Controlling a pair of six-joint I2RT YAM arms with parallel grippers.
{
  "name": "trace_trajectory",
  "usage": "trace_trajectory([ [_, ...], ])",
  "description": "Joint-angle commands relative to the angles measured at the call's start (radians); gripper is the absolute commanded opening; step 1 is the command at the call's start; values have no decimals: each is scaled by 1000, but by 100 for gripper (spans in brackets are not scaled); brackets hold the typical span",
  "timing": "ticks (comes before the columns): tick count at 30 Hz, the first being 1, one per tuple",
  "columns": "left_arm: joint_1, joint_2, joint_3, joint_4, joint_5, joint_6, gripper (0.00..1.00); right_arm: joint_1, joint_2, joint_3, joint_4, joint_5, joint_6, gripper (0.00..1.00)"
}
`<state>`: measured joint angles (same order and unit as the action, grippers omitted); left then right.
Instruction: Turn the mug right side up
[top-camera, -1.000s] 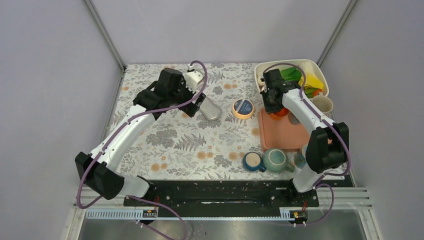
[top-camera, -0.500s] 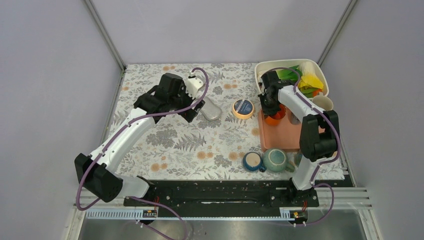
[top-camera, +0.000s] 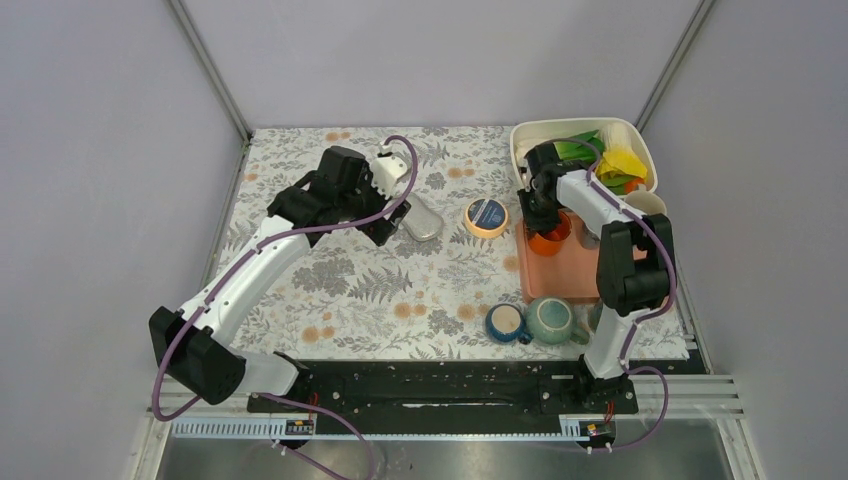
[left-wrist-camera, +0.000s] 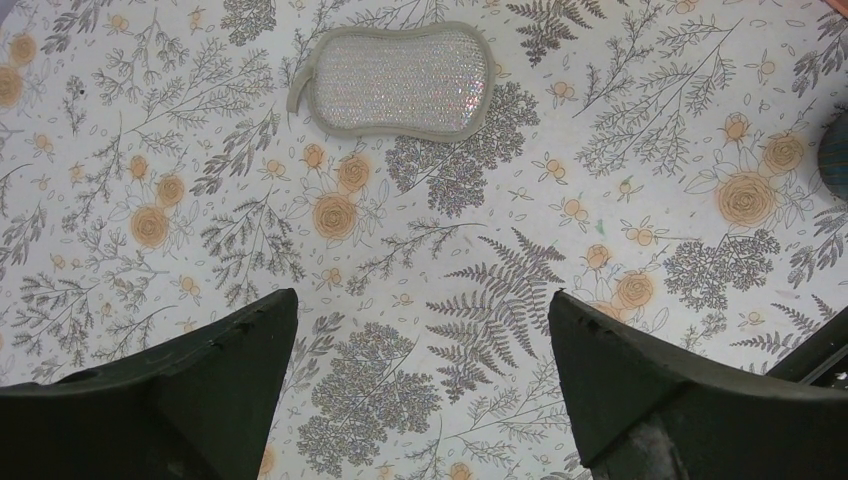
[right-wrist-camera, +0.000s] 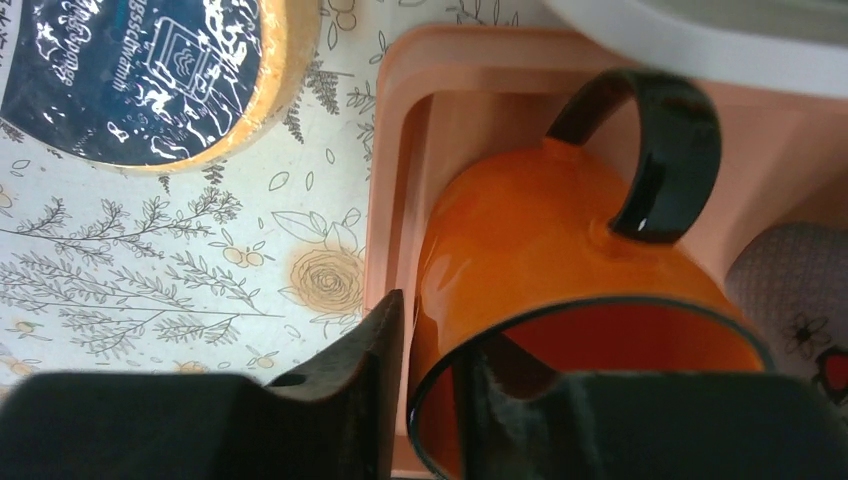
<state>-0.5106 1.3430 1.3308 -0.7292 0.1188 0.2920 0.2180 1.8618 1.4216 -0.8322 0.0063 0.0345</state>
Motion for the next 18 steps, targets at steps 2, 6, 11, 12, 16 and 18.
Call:
trace_trajectory([
  [2, -3, -10, 8, 24, 26, 11, 99, -6, -52, 28, 54, 3, 2, 45],
  [6, -11, -8, 9, 12, 52, 15, 99, -6, -118, 26, 23, 11, 1, 63],
  [11, -98, -8, -1, -14, 92, 53, 99, -6, -253, 4, 5, -26, 11, 72],
  [12, -134, -8, -7, -18, 97, 66, 99, -6, -283, -4, 3, -48, 13, 74],
  [16, -346, 14, -33, -26, 110, 110, 99, -6, -396, -64, 14, -111, 7, 95],
  [18, -452, 49, -36, -17, 108, 116, 99, -6, -440, -100, 21, -99, 6, 99],
])
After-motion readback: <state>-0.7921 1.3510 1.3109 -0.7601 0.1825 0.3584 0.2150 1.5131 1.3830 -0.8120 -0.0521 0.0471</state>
